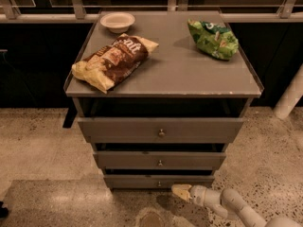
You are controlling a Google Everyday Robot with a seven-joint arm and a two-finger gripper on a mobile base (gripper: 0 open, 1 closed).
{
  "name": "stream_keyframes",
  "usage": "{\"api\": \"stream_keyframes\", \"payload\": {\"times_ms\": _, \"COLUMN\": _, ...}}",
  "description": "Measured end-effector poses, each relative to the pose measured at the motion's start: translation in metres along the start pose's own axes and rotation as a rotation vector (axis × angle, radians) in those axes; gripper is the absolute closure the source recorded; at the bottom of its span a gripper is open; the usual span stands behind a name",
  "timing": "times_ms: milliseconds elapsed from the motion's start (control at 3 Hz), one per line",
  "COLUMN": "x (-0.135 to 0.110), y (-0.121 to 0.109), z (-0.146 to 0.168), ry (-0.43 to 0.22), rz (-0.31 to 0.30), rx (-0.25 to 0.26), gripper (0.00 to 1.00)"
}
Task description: Open bottom drawer
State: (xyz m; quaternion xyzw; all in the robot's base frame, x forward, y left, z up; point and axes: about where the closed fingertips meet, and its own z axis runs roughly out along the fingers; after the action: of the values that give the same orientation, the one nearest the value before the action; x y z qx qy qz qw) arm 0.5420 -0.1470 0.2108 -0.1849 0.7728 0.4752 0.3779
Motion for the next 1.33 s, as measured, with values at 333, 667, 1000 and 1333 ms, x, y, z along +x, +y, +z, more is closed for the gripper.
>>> {"api": "stream_keyframes", "payload": {"times_ms": 333, "x": -0.025, "y": -0.025, "z": -0.007, "ry": -0.018, "rz": -0.043, "rx": 0.04, "gripper": 1.0}}
{"api": "stream_keyframes", "payload": {"times_ms": 667, "x": -0.025, "y": -0.025, "z": -0.008, "ry": -0.019, "rz": -0.042, "rx": 0.041, "gripper": 1.0}}
{"api": "stream_keyframes", "payload": {"times_ms": 1000, "x": -0.027, "y": -0.028, "z": -0.009, "ry": -0.046, "rz": -0.051, "rx": 0.067, "gripper": 1.0}}
{"api": "stream_keyframes", "payload": {"times_ms": 1333, "x": -0.044, "y": -0.038, "z": -0.006, "ry": -0.063, "rz": -0.079, "rx": 0.081, "gripper": 1.0}}
